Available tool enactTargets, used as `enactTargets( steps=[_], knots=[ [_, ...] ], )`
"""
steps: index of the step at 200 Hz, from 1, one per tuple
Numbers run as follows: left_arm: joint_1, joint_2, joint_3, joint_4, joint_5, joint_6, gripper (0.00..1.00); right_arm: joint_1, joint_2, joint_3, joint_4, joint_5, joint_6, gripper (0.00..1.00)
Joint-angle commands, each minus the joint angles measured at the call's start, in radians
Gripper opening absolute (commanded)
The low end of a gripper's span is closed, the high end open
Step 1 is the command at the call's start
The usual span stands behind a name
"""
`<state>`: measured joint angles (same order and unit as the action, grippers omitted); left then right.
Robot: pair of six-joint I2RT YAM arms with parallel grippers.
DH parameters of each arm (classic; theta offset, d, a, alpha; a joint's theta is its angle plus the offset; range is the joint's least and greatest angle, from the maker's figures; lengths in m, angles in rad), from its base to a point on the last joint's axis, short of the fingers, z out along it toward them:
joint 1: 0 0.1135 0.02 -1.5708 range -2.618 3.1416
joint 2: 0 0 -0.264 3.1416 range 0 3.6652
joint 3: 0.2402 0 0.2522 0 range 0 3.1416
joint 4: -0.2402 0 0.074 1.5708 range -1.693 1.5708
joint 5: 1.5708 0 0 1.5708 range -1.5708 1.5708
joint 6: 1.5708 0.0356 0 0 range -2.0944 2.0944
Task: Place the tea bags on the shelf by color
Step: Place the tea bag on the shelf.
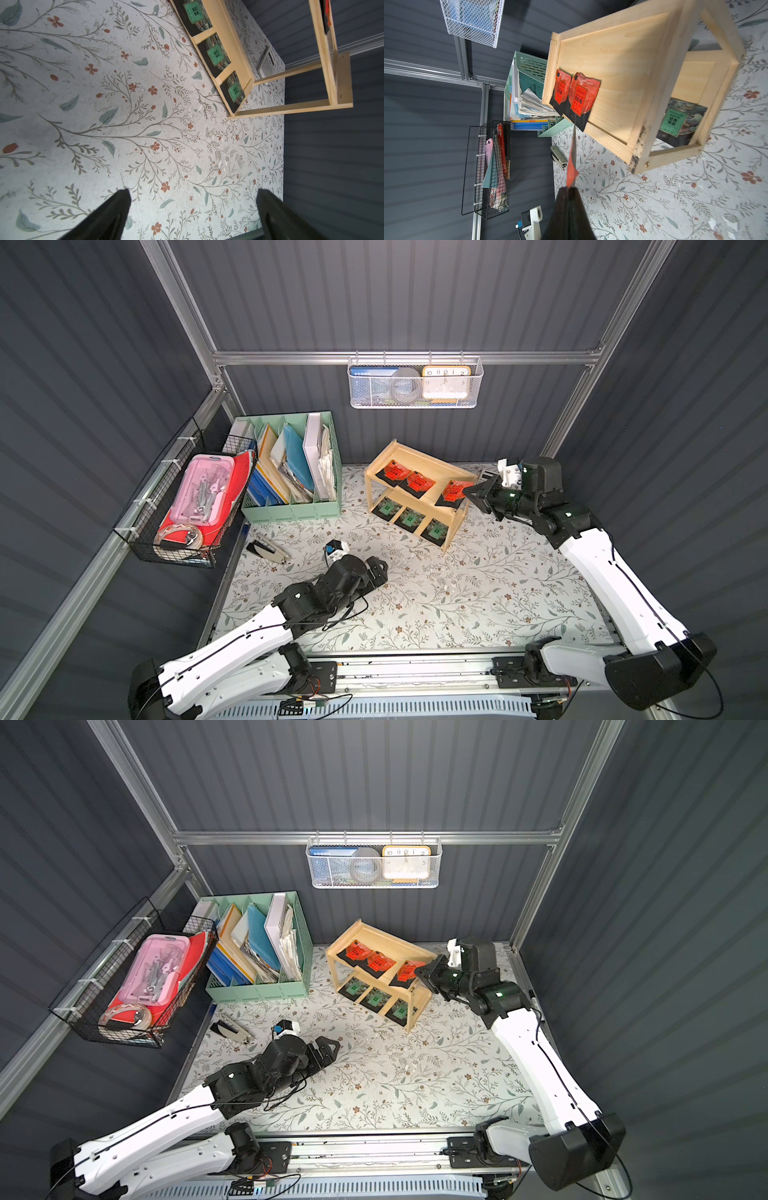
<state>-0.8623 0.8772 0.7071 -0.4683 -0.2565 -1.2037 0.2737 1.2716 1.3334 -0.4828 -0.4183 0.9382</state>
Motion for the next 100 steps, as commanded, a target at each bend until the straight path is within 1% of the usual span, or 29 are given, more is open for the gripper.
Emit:
enactTargets(
  steps=[1, 30, 100],
  knots=[
    [0.006, 0.001, 0.032, -0.023, -0.032, 0.027, 1.0, -0.004, 0.033, 0.033, 0.016, 0.025, 0.019, 0.0],
    [0.006, 0.012, 0.037, -0.023, -0.033, 0.03, 1.0, -0.004, 0.075, 0.05, 0.022, 0.042, 0.04, 0.0],
    [0.006, 0.005, 0.032, -0.034, -0.048, 0.019, 1.0, -0.004, 0.176, 0.094, 0.064, 0.033, 0.06, 0.0]
  ],
)
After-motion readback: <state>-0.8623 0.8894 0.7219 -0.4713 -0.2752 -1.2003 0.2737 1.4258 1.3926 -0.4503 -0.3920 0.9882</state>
